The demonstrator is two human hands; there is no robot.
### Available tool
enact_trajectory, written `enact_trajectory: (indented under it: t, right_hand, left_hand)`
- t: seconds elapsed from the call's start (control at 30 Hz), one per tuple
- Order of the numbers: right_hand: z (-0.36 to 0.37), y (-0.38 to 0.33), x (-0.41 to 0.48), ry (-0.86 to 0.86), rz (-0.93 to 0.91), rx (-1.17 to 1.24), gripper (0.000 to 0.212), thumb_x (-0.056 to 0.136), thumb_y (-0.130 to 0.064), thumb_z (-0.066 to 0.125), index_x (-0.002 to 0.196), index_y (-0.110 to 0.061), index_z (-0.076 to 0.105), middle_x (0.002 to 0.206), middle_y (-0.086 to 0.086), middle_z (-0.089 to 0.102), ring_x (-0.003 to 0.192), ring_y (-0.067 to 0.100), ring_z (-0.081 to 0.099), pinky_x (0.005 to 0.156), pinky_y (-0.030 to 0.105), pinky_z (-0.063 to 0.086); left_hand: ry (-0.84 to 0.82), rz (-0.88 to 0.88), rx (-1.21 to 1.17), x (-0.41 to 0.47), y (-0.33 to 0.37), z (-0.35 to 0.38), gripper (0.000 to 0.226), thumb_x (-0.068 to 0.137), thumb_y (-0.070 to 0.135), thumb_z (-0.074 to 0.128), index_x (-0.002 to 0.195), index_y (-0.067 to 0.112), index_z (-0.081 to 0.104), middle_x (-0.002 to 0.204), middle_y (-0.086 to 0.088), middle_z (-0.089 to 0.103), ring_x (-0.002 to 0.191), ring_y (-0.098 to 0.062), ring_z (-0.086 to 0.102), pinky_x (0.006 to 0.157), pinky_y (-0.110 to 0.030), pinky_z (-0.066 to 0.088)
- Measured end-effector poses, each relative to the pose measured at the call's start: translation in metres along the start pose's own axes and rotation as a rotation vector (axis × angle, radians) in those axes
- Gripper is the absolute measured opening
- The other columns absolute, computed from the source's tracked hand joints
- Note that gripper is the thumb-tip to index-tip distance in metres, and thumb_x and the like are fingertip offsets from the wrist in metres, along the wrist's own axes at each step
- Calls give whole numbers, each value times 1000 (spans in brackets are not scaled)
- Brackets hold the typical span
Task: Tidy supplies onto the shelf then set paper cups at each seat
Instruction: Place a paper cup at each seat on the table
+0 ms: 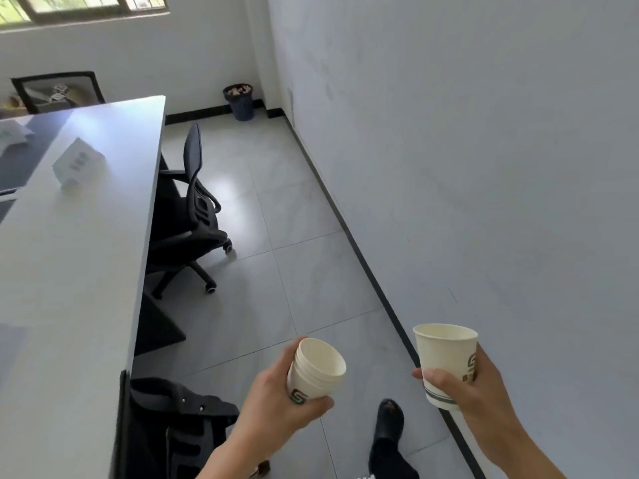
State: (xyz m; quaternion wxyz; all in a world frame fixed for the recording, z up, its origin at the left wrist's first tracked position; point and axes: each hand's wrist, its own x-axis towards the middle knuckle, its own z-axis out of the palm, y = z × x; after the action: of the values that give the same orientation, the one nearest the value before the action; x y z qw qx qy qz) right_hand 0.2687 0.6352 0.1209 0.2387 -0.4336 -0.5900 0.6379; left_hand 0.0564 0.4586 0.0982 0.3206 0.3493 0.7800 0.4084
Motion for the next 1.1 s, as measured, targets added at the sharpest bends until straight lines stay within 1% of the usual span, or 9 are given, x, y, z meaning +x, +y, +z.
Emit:
enact_trajectory:
  t: [0.1,0.2,0.33,0.4,0.5,0.63,0.8,0.97,1.1]
  right_hand:
    - [2,-3,70,-54,6,-78,62,44,-43,78,101,-24,61,88,13,71,81,33,72,70,46,59]
    - [15,-18,141,-139,21,-87,64,42,-47,77,99,-20,61,82,9,70,70,30,73,60,38,59]
    - [46,-49,226,-279,20,-96,61,46,-50,77,95,-18,63,81,7,67,69,29,70,55,27,57]
    - [69,-65,263,-376,20,-122,58,48,-49,78,95,-18,63,81,8,66,69,23,67,56,30,59]
    - [114,-84,305,-538,11,-157,56,49,-46,78,96,-18,62,78,4,64,65,17,65,59,36,61]
    - [185,-97,343,-696,-23,-222,56,49,-46,78,96,-19,63,74,0,65,65,17,65,58,35,60]
    - [278,-103,369,-807,-59,-298,56,49,-46,79,95,-18,64,72,2,68,61,22,67,54,36,58]
    - [367,-128,390,-850,-99,-337,58,47,-50,76,91,-14,66,68,11,66,64,39,68,49,28,54]
    - [435,-144,400,-940,-103,-388,60,47,-52,73,90,-11,67,68,15,65,61,36,69,47,28,52]
  left_hand:
    - [57,-38,-47,50,1,-6,73,60,31,85,115,57,44,95,9,67,79,-15,65,61,-16,54]
    - [159,-65,-100,99,9,-18,73,62,27,86,116,56,46,100,17,66,87,-14,65,65,-16,55]
    - [284,-102,-133,150,26,-43,73,62,26,86,117,51,45,102,23,64,93,-7,62,65,-10,52]
    - [369,-130,-139,167,24,-56,76,60,33,85,122,47,45,104,25,63,96,-3,61,69,-7,51]
    - [497,-197,-177,179,14,-75,78,61,31,87,128,40,46,105,22,65,97,-3,62,73,-9,52]
    - [621,-289,-228,182,-10,-106,81,58,38,85,129,43,45,108,20,65,99,-6,64,79,-19,55]
    - [772,-336,-285,197,-50,-166,78,64,23,87,123,47,43,106,30,61,98,3,60,73,-7,50]
    - [856,-345,-310,219,-80,-248,79,60,31,88,125,44,46,105,22,66,97,-4,63,79,-16,53]
    - [944,-375,-308,224,-97,-308,80,56,39,86,124,47,45,107,24,65,99,-4,61,79,-17,52]
